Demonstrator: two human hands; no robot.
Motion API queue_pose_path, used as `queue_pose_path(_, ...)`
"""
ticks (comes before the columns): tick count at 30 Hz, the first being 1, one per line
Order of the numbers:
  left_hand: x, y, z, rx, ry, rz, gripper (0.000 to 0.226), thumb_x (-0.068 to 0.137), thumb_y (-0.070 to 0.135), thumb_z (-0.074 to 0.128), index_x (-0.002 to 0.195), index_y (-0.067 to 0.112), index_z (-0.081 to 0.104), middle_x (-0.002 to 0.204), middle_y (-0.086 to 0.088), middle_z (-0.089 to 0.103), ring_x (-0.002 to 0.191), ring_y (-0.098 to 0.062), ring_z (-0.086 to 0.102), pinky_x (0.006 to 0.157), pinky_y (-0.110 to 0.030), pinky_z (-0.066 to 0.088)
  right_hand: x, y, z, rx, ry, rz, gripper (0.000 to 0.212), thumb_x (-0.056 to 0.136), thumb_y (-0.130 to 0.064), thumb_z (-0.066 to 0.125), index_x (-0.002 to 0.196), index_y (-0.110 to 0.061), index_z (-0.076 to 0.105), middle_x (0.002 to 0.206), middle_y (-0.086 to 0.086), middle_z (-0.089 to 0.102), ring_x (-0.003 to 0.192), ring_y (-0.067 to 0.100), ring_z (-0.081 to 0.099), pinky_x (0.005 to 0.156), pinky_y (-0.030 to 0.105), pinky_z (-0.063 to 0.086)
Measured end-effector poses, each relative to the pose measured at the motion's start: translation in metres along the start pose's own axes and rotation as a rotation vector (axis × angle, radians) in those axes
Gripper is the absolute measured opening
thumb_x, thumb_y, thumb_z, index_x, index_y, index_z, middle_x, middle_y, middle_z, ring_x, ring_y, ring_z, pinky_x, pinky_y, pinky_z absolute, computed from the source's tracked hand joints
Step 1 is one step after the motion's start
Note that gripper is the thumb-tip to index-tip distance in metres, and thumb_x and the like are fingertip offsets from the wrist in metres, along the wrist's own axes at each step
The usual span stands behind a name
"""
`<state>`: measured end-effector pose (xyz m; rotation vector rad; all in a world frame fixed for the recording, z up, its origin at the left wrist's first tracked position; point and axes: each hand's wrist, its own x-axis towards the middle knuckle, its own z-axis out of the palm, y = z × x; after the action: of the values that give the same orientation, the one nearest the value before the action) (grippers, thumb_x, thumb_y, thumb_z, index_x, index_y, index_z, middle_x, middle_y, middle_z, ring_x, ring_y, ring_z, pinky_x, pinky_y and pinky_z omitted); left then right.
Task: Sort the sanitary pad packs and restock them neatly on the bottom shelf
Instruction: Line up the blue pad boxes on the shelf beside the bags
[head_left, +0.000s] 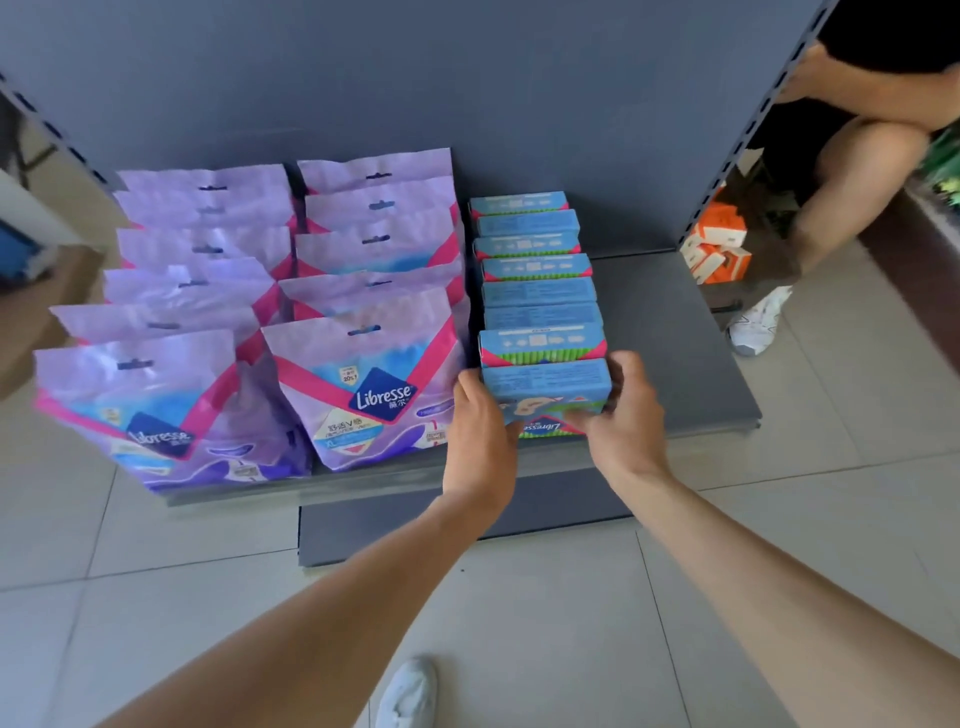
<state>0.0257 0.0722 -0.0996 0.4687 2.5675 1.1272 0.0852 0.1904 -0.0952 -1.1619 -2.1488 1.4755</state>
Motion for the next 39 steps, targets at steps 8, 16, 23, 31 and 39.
queue_pose_path(8,0.006,0.000,-0.001,0.037,-0.004,-0.091,0.042,0.080,0.014,0.074,0.106,0.009,0.042,0.110,-0.009,0.063,0.101,-0.031,0.057,0.068,-0.031,0.037,0.004,0.009,-0.003,-0.073,-0.102,-0.014,0.052,0.068,0.001,0.082,0.102,-0.016,0.047,0.096,-0.007,0.062,0.090,0.011,0.061,0.077,0.025,0.053)
queue_pose_path(16,0.000,0.005,-0.006,0.041,-0.012,-0.085,0.050,0.076,0.016,0.078,0.109,0.011,0.042,0.110,-0.008,0.063,0.100,-0.029,0.057,0.067,-0.028,0.034,0.002,0.003,-0.012,-0.150,-0.163,0.016,0.051,0.068,-0.005,0.084,0.104,-0.015,0.049,0.095,-0.007,0.062,0.087,0.007,0.058,0.059,0.007,0.041)
queue_pose_path(23,-0.006,0.011,-0.016,0.053,-0.013,0.036,0.058,0.075,0.008,0.076,0.119,0.011,0.038,0.120,-0.006,0.055,0.110,-0.023,0.054,0.077,-0.027,0.042,-0.008,0.002,-0.013,-0.213,-0.111,0.015,0.054,0.067,-0.002,0.083,0.109,-0.009,0.050,0.106,0.002,0.066,0.096,0.015,0.062,0.072,0.019,0.048)
queue_pose_path(31,-0.047,0.033,-0.028,0.301,0.053,0.137,0.069,0.077,0.021,0.075,0.133,0.012,0.035,0.127,-0.005,0.041,0.118,-0.026,0.042,0.087,-0.038,0.045,-0.055,0.023,-0.056,-0.295,-0.067,0.148,0.078,0.069,0.003,0.077,0.136,-0.012,0.041,0.130,0.009,0.053,0.121,0.023,0.051,0.093,0.028,0.044)
queue_pose_path(39,-0.122,0.102,0.047,0.147,-0.345,0.371,0.025,0.085,0.030,0.066,0.105,0.025,0.054,0.101,0.010,0.061,0.096,-0.012,0.061,0.080,-0.032,0.050,-0.136,0.085,-0.189,-0.450,0.065,0.339,0.066,0.078,0.001,0.067,0.137,-0.008,0.040,0.130,0.010,0.051,0.122,0.023,0.049,0.097,0.029,0.043)
